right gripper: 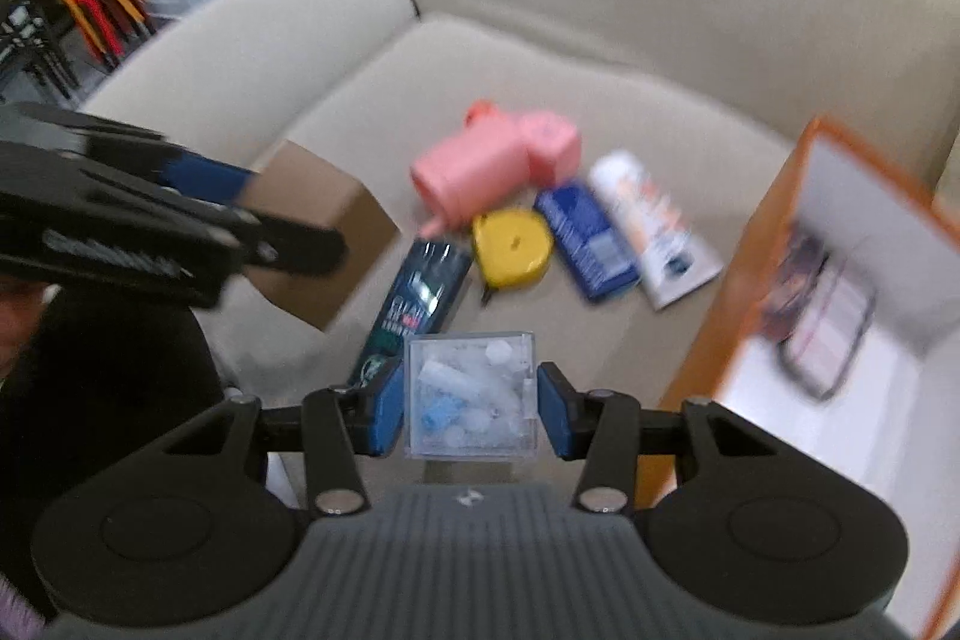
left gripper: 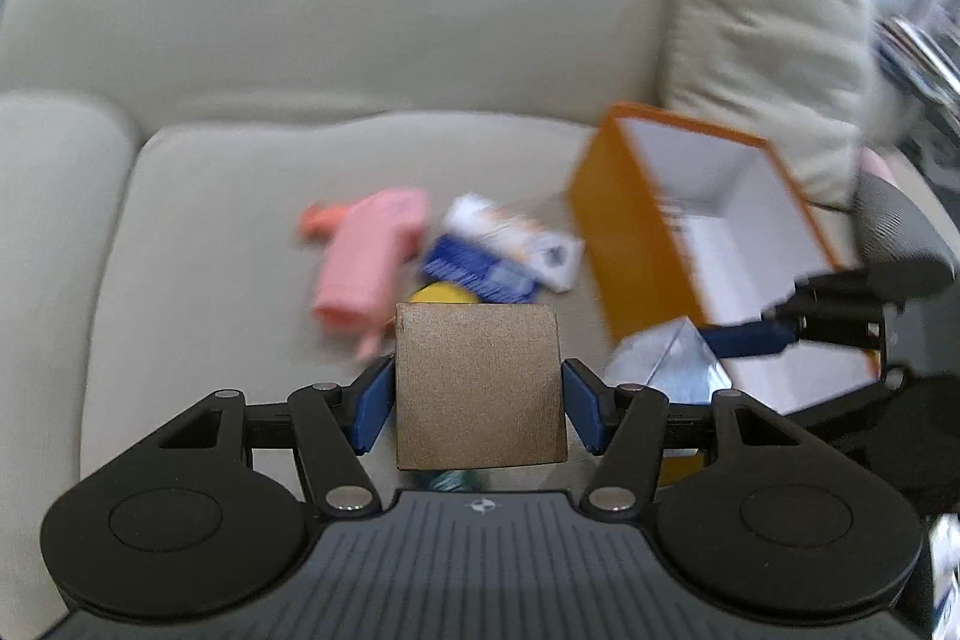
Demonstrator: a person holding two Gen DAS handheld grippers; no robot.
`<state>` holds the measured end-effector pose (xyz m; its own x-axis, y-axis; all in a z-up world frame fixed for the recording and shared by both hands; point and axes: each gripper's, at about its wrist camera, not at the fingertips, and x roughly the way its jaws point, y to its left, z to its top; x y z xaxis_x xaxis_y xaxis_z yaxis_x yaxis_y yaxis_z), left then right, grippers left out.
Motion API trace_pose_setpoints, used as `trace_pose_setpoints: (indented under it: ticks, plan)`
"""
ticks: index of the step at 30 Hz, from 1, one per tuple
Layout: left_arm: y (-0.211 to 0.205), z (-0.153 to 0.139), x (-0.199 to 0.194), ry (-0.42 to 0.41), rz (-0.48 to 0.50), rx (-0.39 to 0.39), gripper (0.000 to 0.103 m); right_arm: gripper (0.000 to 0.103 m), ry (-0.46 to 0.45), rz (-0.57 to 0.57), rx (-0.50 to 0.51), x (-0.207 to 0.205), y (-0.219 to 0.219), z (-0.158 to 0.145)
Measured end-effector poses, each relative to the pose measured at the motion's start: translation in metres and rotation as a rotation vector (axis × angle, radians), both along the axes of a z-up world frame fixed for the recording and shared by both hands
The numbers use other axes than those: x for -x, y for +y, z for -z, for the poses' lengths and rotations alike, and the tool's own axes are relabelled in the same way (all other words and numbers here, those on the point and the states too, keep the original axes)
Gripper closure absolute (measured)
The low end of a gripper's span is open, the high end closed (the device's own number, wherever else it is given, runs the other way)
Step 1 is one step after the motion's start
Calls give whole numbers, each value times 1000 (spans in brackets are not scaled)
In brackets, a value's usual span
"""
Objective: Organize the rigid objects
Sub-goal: 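Carry both boxes into the shoebox while the left tool releases the brown box inside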
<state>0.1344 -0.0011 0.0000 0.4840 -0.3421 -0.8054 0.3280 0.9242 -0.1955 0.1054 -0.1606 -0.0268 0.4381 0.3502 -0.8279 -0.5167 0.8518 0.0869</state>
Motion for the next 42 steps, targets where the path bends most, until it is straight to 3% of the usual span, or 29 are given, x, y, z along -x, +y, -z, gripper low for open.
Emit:
trace_pose_setpoints:
  ticks: [5,10,16,21,32,39,42]
  plan:
    - [-56,-24,-7,-52,187,-18,34,54,-21,-24,46,3,-51,-27]
    - [-123,-26,-21,-96,403,-67,34,54,-39,-73,152,-2,-108,-22]
    - [-200,4,-50,-121,649,-134,34,54,-36,-216,286,-24,-160,2]
    - [-248,42,-76,-147,822,-235,34,54,-38,-351,371,-57,-178,22]
    - [-288,93,-125,-156,1054,-308,34,54,5,-552,405,-104,-195,65]
    - [-301,108,-126,-197,1192,-339,35,54,39,-587,413,-106,-201,77]
    - [-302,114,-126,-256,1215,-356,35,54,49,-584,393,-105,-201,75]
